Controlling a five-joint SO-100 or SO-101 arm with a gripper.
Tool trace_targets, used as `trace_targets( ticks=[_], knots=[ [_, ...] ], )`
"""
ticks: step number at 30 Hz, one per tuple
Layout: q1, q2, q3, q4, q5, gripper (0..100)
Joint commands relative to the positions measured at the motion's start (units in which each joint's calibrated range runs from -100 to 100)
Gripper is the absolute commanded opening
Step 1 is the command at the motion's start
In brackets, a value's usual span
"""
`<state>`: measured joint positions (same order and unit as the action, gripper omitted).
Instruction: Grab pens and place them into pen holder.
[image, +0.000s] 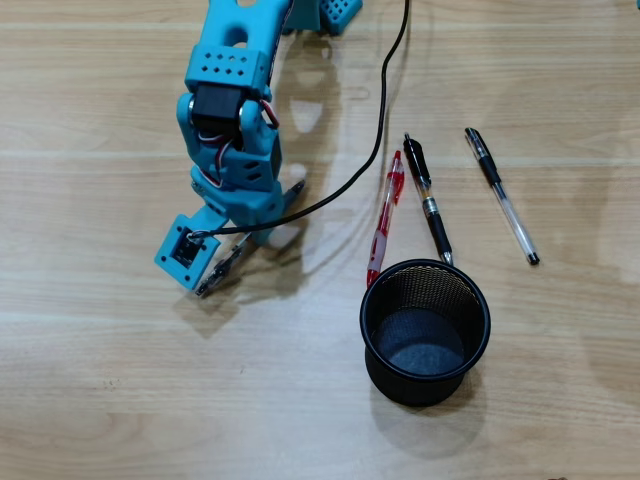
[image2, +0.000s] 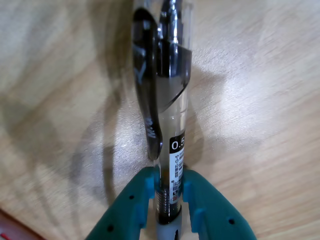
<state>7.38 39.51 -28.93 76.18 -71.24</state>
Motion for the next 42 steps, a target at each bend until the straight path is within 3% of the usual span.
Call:
trace_targets(
  ticks=[1,13,26,42],
  knots=[
    [0.3,-9.7,-0.7,-0.9,-0.3,2],
    [-3.4,-28.3,-0.7,-2.5,-0.3,2],
    [-13.6,-30.6,0.1,-29.2,5.4,2],
    [-25.0,-20.1,0.1,-55.5,11.9,2]
  ],
)
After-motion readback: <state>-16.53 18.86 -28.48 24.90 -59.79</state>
